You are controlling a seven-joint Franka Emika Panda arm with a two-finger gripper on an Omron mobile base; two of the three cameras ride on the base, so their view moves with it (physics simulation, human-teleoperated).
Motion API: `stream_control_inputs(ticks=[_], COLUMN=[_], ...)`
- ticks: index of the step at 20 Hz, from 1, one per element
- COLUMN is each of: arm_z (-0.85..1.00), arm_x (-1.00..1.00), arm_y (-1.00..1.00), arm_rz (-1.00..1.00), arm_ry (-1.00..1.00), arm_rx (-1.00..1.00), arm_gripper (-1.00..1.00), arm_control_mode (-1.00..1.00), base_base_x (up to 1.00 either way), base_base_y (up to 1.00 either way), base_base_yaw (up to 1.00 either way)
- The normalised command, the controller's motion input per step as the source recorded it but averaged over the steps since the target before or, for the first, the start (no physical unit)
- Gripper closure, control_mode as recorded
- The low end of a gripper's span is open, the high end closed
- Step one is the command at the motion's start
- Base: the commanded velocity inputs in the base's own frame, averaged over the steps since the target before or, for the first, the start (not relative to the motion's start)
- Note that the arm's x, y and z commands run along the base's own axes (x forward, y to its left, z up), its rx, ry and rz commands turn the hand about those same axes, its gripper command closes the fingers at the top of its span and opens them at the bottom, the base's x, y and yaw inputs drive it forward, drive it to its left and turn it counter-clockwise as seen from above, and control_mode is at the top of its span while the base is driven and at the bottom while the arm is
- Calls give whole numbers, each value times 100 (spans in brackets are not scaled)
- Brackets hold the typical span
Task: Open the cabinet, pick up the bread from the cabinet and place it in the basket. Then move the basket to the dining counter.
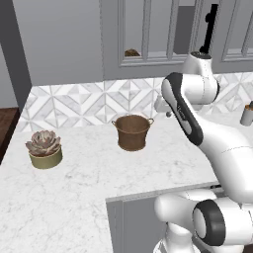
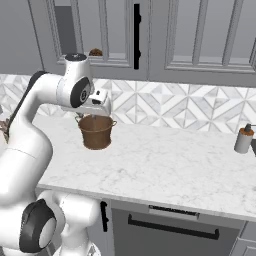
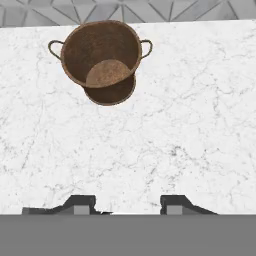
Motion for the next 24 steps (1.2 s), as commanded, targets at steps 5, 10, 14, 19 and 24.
stream_control_inputs(ticks=[5, 10, 14, 19, 24], arm_z=[0, 22, 62, 77, 74], arm_x=[-48, -49, -1, 5, 5], arm_y=[0, 0, -9, -42, -65], arm_rz=[0, 14, 1, 0, -2], arm_ry=[-8, -56, -54, -29, -7], arm_rx=[0, -3, -5, 0, 0], arm_gripper=[-100, -100, -100, -100, -100], arm_control_mode=[-100, -100, -100, -100, -100], base_base_x=[0, 0, 0, 0, 0], base_base_y=[0, 0, 0, 0, 0], base_base_yaw=[0, 0, 0, 0, 0])
